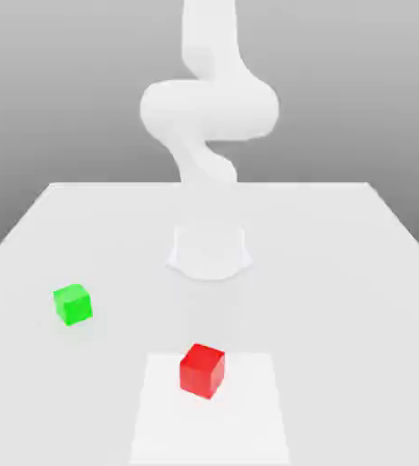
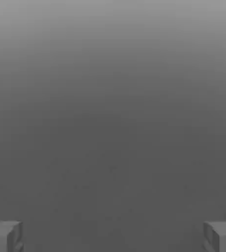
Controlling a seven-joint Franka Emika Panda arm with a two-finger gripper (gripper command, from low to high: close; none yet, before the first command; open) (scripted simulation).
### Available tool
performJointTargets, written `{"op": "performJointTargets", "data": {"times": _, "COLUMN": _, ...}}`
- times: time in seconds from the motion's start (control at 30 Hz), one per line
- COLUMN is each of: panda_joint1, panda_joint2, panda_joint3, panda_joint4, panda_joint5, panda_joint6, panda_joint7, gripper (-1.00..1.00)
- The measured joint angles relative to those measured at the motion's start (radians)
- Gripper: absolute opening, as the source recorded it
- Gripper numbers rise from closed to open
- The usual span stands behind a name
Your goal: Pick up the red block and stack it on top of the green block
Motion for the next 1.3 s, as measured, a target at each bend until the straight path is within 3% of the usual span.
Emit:
{"op": "performJointTargets", "data": {"times": 0.4, "panda_joint1": -0.126, "panda_joint2": 0.433, "panda_joint3": 0.102, "panda_joint4": -0.301, "panda_joint5": -0.068, "panda_joint6": 0.276, "panda_joint7": 0.281, "gripper": 0.00}}
{"op": "performJointTargets", "data": {"times": 0.57, "panda_joint1": -0.131, "panda_joint2": 0.641, "panda_joint3": 0.098, "panda_joint4": -0.444, "panda_joint5": -0.006, "panda_joint6": 0.417, "panda_joint7": 0.350, "gripper": 0.00}}
{"op": "performJointTargets", "data": {"times": 0.67, "panda_joint1": -0.130, "panda_joint2": 0.730, "panda_joint3": 0.097, "panda_joint4": -0.467, "panda_joint5": 0.013, "panda_joint6": 0.487, "panda_joint7": 0.364, "gripper": 0.00}}
{"op": "performJointTargets", "data": {"times": 0.9, "panda_joint1": -0.098, "panda_joint2": 0.914, "panda_joint3": 0.044, "panda_joint4": -0.446, "panda_joint5": -0.069, "panda_joint6": 0.642, "panda_joint7": 0.427, "gripper": 0.00}}
{"op": "performJointTargets", "data": {"times": 0.93, "panda_joint1": -0.088, "panda_joint2": 0.940, "panda_joint3": 0.031, "panda_joint4": -0.443, "panda_joint5": -0.079, "panda_joint6": 0.664, "panda_joint7": 0.433, "gripper": -1.00}}
{"op": "performJointTargets", "data": {"times": 1.17, "panda_joint1": -0.085, "panda_joint2": 0.946, "panda_joint3": 0.027, "panda_joint4": -0.442, "panda_joint5": -0.085, "panda_joint6": 0.670, "panda_joint7": 0.438, "gripper": -1.00}}
{"op": "performJointTargets", "data": {"times": 1.3, "panda_joint1": -0.106, "panda_joint2": 0.857, "panda_joint3": 0.061, "panda_joint4": -0.452, "panda_joint5": -0.036, "panda_joint6": 0.596, "panda_joint7": 0.405, "gripper": -1.00}}
